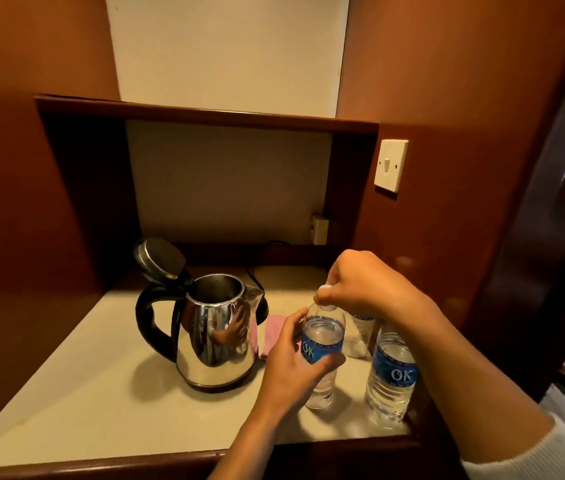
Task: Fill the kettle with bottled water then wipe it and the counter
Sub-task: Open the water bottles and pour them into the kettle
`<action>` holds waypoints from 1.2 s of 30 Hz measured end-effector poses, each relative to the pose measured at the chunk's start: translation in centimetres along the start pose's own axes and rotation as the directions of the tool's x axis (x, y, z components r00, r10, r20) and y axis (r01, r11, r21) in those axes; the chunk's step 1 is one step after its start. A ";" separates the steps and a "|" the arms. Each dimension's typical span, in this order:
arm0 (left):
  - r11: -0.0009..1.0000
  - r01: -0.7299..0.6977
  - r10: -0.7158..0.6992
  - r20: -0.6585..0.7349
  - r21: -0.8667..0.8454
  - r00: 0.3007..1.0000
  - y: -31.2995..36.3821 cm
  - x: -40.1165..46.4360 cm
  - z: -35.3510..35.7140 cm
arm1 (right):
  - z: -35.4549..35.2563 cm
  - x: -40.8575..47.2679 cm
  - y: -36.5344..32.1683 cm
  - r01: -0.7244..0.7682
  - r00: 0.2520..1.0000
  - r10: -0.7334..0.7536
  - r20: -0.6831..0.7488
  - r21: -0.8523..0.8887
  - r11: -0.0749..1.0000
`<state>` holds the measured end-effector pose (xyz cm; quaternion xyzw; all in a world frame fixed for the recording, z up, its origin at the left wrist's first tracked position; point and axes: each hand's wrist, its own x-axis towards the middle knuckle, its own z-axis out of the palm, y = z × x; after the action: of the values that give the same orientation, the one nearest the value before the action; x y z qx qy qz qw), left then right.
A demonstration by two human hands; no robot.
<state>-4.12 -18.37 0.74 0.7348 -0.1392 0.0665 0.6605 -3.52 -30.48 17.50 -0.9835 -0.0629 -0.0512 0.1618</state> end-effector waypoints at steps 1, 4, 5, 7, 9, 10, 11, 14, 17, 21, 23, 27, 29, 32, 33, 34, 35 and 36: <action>1.000 -0.002 0.002 -0.011 -0.001 1.000 0.0 -0.2 -0.1 | 0.9 -0.3 0.0 -0.009 1.000 0.011 -0.028 0.075 0.997; 1.000 0.010 -0.010 -0.060 0.013 0.998 -0.2 -0.7 -0.2 | 3.9 -1.5 -0.2 0.014 0.981 0.049 -0.188 0.322 0.947; 1.000 0.005 -0.003 -0.077 0.030 0.997 -0.4 -0.8 -0.2 | 5.1 -2.0 -0.3 0.052 0.962 0.060 -0.265 0.398 0.916; 0.998 -0.003 0.010 -0.116 0.062 0.993 -0.4 -1.0 -0.3 | 7.1 -2.7 -0.4 0.150 0.915 0.075 -0.397 0.506 0.849; 0.996 -0.010 0.022 -0.140 0.085 0.990 -0.4 -1.1 -0.5 | 8.5 -3.2 -0.6 0.201 0.886 0.110 -0.451 0.584 0.786; 0.995 -0.010 0.024 -0.143 0.098 0.989 -0.6 -1.0 -0.6 | 8.9 -3.4 -0.6 0.207 0.879 0.132 -0.458 0.616 0.760; 0.995 -0.010 0.024 -0.143 0.103 0.989 -0.6 -1.1 -0.7 | 9.2 -3.4 -0.6 0.208 0.875 0.150 -0.460 0.638 0.742; 0.994 0.016 0.001 -0.142 0.113 0.990 -1.0 -0.9 -0.8 | 9.7 -3.2 -0.5 0.224 0.856 0.174 -0.486 0.653 0.723; 0.995 0.010 0.004 -0.138 0.102 0.990 -0.8 -0.8 -0.7 | 10.1 -3.0 -0.5 0.279 0.848 0.171 -0.503 0.696 0.661; 0.996 0.004 0.009 -0.134 0.094 0.991 -1.4 -0.7 -0.9 | 10.3 -2.6 0.0 0.281 0.922 0.087 -0.376 0.809 0.516; 0.995 0.005 0.008 -0.132 0.100 0.991 -1.6 -0.6 -0.9 | 9.7 -2.5 0.6 0.254 0.952 0.027 -0.304 0.839 0.481; 0.993 0.001 0.015 -0.137 0.118 0.990 -1.8 -0.5 -0.7 | 9.3 -2.9 0.8 0.233 0.966 -0.018 -0.257 0.841 0.489; 0.994 0.007 0.006 -0.124 0.109 0.992 -1.8 -0.4 -0.8 | 9.5 -3.0 0.1 0.217 0.958 0.042 -0.283 0.814 0.540; 0.995 0.007 0.002 -0.094 0.099 0.996 -1.5 -0.6 -0.9 | 9.8 -3.1 -1.2 0.192 0.904 0.185 -0.384 0.755 0.627; 0.996 0.007 0.001 -0.086 0.094 0.996 -1.3 -0.7 -0.9 | 9.8 -3.2 -1.5 0.198 0.879 0.213 -0.426 0.735 0.649; 0.996 0.010 -0.002 -0.085 0.089 0.996 -1.2 -0.7 -0.9 | 9.9 -3.2 -1.7 0.220 0.859 0.214 -0.465 0.713 0.666; 0.996 0.005 0.003 -0.087 0.088 0.996 -1.3 -0.8 -1.0 | 10.1 -3.2 -1.7 0.244 0.851 0.195 -0.487 0.697 0.675; 0.997 -0.001 0.009 -0.096 0.079 0.995 -1.4 -0.7 -1.0 | 10.3 -3.1 -1.6 0.265 0.861 0.161 -0.482 0.695 0.668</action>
<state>-4.31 -17.13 -0.71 0.7560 -0.1061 0.1090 0.6366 -5.99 -26.00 7.92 -0.7794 -0.0628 -0.2816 0.5561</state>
